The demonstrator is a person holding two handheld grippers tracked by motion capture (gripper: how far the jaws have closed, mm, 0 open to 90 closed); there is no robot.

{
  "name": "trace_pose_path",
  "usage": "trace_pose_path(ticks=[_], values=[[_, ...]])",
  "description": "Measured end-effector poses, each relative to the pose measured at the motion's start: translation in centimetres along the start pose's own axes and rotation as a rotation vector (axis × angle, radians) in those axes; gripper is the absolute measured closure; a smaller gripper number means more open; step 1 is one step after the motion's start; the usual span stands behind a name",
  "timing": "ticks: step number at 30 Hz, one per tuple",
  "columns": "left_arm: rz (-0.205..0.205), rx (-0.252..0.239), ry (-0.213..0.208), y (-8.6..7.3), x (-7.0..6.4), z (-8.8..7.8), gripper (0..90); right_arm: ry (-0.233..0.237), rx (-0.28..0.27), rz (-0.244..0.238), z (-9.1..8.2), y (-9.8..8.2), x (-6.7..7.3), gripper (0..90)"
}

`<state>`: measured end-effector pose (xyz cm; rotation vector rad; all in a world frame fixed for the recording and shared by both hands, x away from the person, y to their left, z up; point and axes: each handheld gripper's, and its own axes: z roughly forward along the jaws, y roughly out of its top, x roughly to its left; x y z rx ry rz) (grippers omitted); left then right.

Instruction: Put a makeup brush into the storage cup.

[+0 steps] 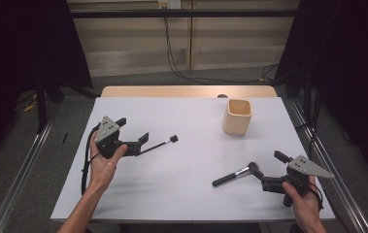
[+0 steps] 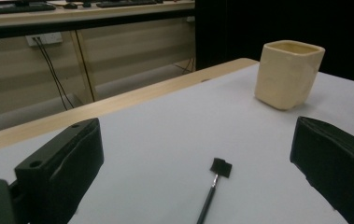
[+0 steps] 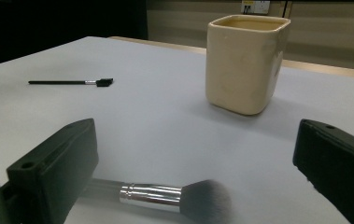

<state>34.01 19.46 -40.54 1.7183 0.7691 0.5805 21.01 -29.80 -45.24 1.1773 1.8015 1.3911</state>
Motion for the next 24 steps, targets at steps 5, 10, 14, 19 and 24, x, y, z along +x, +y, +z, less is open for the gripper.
trace_pose_path(ticks=[5,10,14,19,24], values=[[0.008,0.014,-0.02,0.5,0.1,0.9,2.7,0.002,-0.001,0.0,0.0,0.0,0.0,0.0],[0.007,0.015,-0.028,0.9,0.1,1.6,2.7,0.003,-0.002,0.0,0.0,0.0,0.0,0.0],[0.014,0.033,-0.057,1.2,0.2,2.6,2.6,0.004,-0.001,0.003,0.0,0.0,0.0,0.0],[0.012,0.036,-0.058,1.5,0.3,3.3,2.6,0.005,-0.001,0.003,0.0,0.0,0.0,0.0],[0.01,0.038,-0.053,1.7,0.4,3.9,2.6,0.006,-0.002,0.0,0.0,0.0,0.0,0.0]])
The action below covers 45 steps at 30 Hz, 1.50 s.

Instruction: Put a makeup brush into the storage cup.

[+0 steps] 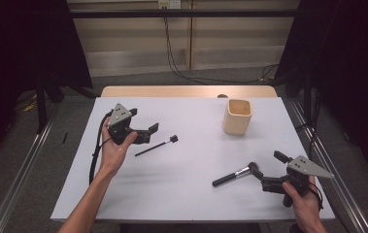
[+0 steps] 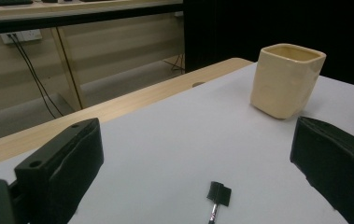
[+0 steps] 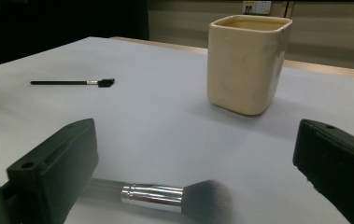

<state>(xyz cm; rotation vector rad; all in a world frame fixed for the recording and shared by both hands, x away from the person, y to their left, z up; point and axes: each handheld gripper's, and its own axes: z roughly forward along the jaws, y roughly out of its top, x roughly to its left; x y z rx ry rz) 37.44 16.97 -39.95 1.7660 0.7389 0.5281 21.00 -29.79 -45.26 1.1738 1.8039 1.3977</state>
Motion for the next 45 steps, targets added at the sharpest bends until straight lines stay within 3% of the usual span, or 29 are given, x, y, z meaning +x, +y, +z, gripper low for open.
trace_pose_path(ticks=[11,22,30,39,43,45], values=[[-0.009,0.032,0.005,0.6,0.9,1.8,2.6,0.0,0.001,0.001,0.0,0.0,0.0,0.0],[0.009,0.082,0.013,1.1,1.7,2.6,2.6,0.002,0.004,0.001,0.1,0.0,0.0,0.0],[0.003,0.206,-0.023,0.6,2.0,3.2,3.1,0.0,0.004,0.0,0.0,0.0,0.0,0.0],[0.068,0.398,-0.038,1.0,2.4,3.7,3.3,0.006,0.009,-0.003,0.1,0.0,0.0,0.0],[0.084,0.509,-0.054,0.8,2.2,4.1,3.6,0.007,0.009,-0.005,0.1,0.0,0.0,0.0],[0.08,0.529,-0.067,0.8,2.2,4.2,4.2,0.007,0.01,-0.004,0.1,0.0,0.0,0.0]])
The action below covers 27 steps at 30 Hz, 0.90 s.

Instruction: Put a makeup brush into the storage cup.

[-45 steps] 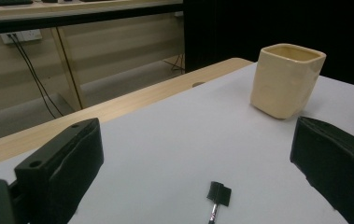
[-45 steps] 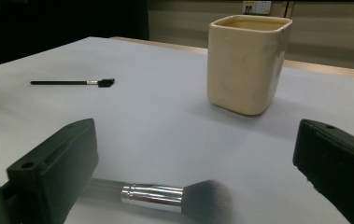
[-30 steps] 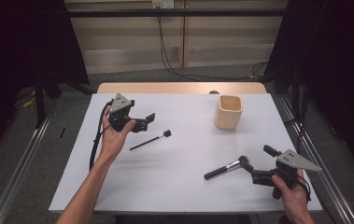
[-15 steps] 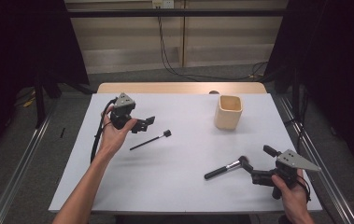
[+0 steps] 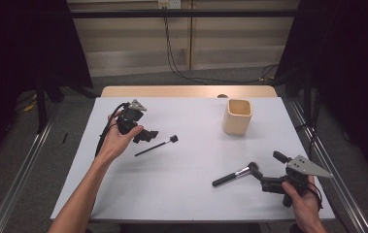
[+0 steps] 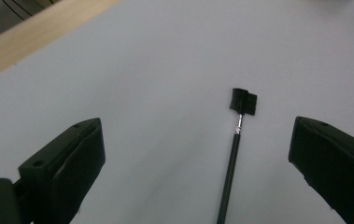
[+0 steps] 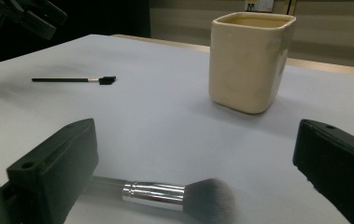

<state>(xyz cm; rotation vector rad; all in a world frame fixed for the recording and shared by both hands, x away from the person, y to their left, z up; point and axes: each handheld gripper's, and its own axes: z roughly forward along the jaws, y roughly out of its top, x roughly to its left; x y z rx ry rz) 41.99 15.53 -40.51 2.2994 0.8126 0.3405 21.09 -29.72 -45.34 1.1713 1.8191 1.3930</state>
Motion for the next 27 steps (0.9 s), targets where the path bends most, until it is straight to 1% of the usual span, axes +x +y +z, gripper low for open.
trace_pose_path(ticks=[2,3,4,5,6,7,8,9,10,11,13,14,15,16,17,18,20,22,23,26,27], values=[[0.008,0.026,-0.018,0.2,-0.1,0.2,4.4,0.0,0.001,0.0,0.0,0.0,0.0,0.0],[0.02,0.039,-0.021,0.2,-0.2,0.3,4.4,0.0,0.001,0.0,0.0,0.0,0.0,0.0],[0.022,0.053,-0.024,0.3,-0.3,0.4,4.4,0.002,0.0,-0.003,0.0,0.0,0.0,0.0],[0.026,0.072,-0.027,0.3,-0.4,0.5,4.4,0.002,0.0,-0.003,0.0,0.0,0.0,0.0],[0.035,0.113,-0.041,0.4,-0.5,0.8,4.5,0.002,0.002,-0.001,0.1,0.0,0.0,0.0],[0.035,0.113,-0.041,0.4,-0.5,0.8,4.6,0.002,0.002,-0.001,0.1,0.0,0.0,0.0],[0.046,0.167,-0.046,0.3,-0.6,1.2,4.4,0.002,0.001,-0.001,0.0,0.0,0.0,0.0],[0.041,0.192,-0.057,0.2,-0.6,1.4,4.5,0.003,0.001,-0.002,0.0,0.0,0.0,0.0],[0.053,0.213,-0.06,0.2,-0.6,1.5,4.6,0.004,0.002,-0.002,0.0,0.0,0.0,0.0],[0.053,0.213,-0.06,0.2,-0.6,1.5,4.8,0.004,0.002,-0.002,0.0,0.0,0.0,0.0],[0.055,0.244,-0.066,0.1,-0.5,1.8,4.9,0.004,0.002,0.0,0.1,0.0,0.0,0.0],[0.046,0.251,-0.066,0.1,-0.5,1.9,4.9,0.004,0.002,0.0,0.1,0.0,0.0,0.0],[0.047,0.259,-0.06,0.1,-0.5,2.0,5.0,0.004,0.002,-0.001,0.1,0.0,0.0,0.0],[0.061,0.265,-0.052,0.1,-0.5,2.1,5.4,0.005,0.002,-0.002,0.1,0.0,0.0,0.0],[0.062,0.277,-0.057,0.1,-0.4,2.1,5.2,0.006,0.004,-0.003,0.1,0.0,0.0,0.0],[0.054,0.282,-0.058,0.1,-0.4,2.3,5.2,0.005,0.004,-0.002,0.1,0.0,0.0,0.0],[0.076,0.319,-0.068,0.1,-0.4,2.5,4.9,0.005,0.004,-0.001,0.1,0.0,0.0,0.0],[0.089,0.341,-0.073,0.2,-0.6,2.7,4.6,0.005,0.004,-0.001,0.1,0.0,0.0,0.0],[0.1,0.365,-0.08,0.3,-0.7,2.8,4.6,0.005,0.004,-0.003,0.1,0.0,0.0,0.0],[0.108,0.385,-0.113,0.2,-0.9,3.1,3.9,0.006,0.004,-0.005,0.1,0.0,0.1,0.0],[0.105,0.392,-0.115,0.1,-1.0,3.3,4.1,0.008,0.004,-0.004,0.1,0.0,0.1,0.0]])
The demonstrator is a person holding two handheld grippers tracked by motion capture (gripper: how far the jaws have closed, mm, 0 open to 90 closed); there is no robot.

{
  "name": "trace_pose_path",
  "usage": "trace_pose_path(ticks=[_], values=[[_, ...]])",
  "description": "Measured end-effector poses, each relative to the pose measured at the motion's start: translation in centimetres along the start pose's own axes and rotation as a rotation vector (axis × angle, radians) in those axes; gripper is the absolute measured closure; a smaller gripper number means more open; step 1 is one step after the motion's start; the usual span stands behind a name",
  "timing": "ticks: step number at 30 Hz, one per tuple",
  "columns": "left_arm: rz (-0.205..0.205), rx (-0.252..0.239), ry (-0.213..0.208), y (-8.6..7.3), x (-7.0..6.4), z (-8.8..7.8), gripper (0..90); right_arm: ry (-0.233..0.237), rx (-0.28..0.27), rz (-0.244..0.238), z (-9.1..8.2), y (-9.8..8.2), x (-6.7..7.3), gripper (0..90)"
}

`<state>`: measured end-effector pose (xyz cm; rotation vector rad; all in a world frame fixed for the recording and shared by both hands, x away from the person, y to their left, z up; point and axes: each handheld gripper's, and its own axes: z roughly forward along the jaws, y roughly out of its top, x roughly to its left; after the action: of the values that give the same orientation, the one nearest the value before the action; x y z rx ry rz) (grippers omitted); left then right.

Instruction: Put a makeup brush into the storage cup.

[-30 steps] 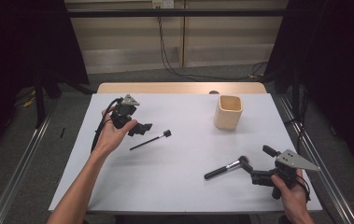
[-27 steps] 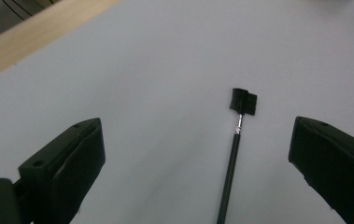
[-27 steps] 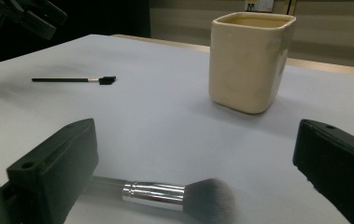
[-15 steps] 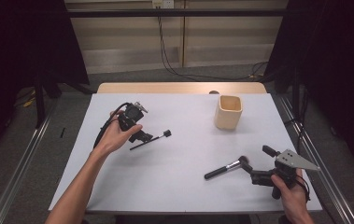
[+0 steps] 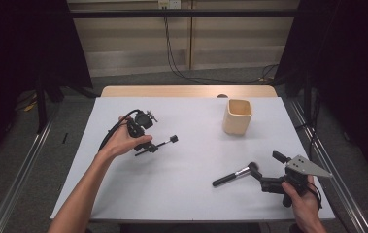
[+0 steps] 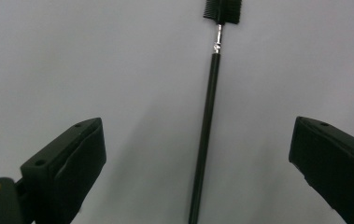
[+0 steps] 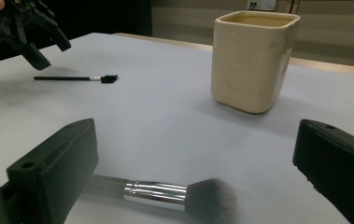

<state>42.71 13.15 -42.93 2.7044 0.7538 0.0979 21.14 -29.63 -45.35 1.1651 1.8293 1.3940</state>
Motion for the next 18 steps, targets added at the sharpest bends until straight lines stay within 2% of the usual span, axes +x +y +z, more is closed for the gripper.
trace_pose_path(ticks=[3,8,11,13,14,15,18], values=[[0.014,0.032,0.008,0.0,0.1,0.5,4.2,-0.002,-0.002,0.001,0.0,0.0,0.0,0.0],[0.02,0.052,-0.011,-0.1,-0.1,1.0,4.1,-0.003,-0.002,0.001,-0.1,0.0,0.0,0.0],[0.048,0.087,-0.024,-0.1,-0.2,1.3,4.7,-0.004,-0.003,0.003,-0.1,0.0,-0.1,0.0],[0.05,0.099,-0.031,-0.2,-0.3,1.6,4.8,-0.003,-0.004,0.004,-0.1,0.0,0.0,0.0],[0.063,0.124,-0.04,-0.1,-0.2,1.7,4.9,-0.003,-0.004,0.001,-0.1,0.0,0.0,0.0],[0.05,0.121,-0.04,-0.1,-0.3,1.9,4.9,-0.002,-0.004,0.002,-0.1,0.0,0.0,0.0],[0.064,0.142,-0.051,-0.1,-0.3,2.3,6.0,-0.003,-0.001,0.003,-0.1,0.0,-0.1,0.0]])
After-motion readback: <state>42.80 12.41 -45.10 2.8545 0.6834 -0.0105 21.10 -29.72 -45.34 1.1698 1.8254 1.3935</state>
